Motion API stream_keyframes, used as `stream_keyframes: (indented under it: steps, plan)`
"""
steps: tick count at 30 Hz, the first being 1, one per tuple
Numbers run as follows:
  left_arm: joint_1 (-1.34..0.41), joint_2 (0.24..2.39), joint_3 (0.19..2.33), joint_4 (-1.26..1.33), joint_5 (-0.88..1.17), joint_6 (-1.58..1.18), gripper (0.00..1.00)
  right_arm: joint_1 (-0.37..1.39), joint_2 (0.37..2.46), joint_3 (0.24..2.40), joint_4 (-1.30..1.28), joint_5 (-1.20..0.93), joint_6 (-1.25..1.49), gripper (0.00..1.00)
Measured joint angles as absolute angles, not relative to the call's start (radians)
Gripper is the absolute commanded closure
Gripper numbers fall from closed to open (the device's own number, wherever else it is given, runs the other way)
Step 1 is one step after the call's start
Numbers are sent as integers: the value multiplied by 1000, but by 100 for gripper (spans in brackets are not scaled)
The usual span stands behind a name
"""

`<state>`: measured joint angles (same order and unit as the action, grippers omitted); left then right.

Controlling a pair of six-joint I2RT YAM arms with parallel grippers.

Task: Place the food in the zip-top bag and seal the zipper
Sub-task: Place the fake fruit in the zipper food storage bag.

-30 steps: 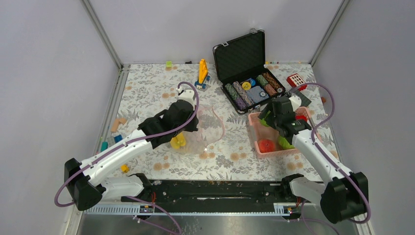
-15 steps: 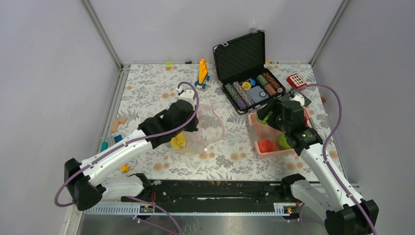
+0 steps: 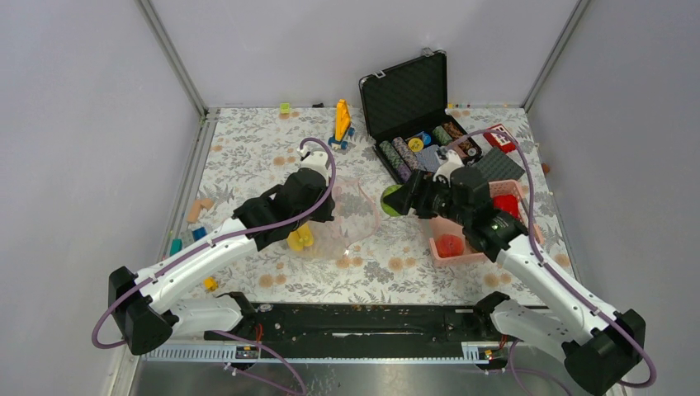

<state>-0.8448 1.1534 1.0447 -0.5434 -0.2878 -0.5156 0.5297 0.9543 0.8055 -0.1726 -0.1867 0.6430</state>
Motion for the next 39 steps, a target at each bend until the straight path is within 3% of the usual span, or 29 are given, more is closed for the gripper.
stream_keyframes:
  steps: [13, 22, 26, 39]
  plan:
    - [-845, 1153, 1045, -543, -287, -516, 100, 739, 1066, 893, -30, -301, 558, 61]
    - [-845, 1153, 1045, -543, -287, -516, 100, 815, 1192, 941, -77, -289, 501, 29]
    - [-845, 1153, 1045, -543, -287, -516, 100, 824, 1229, 955, -94, -262, 489, 2]
    - [-845, 1151, 1045, -543, -287, -516, 100, 829, 1245, 968, -101, -242, 483, 0]
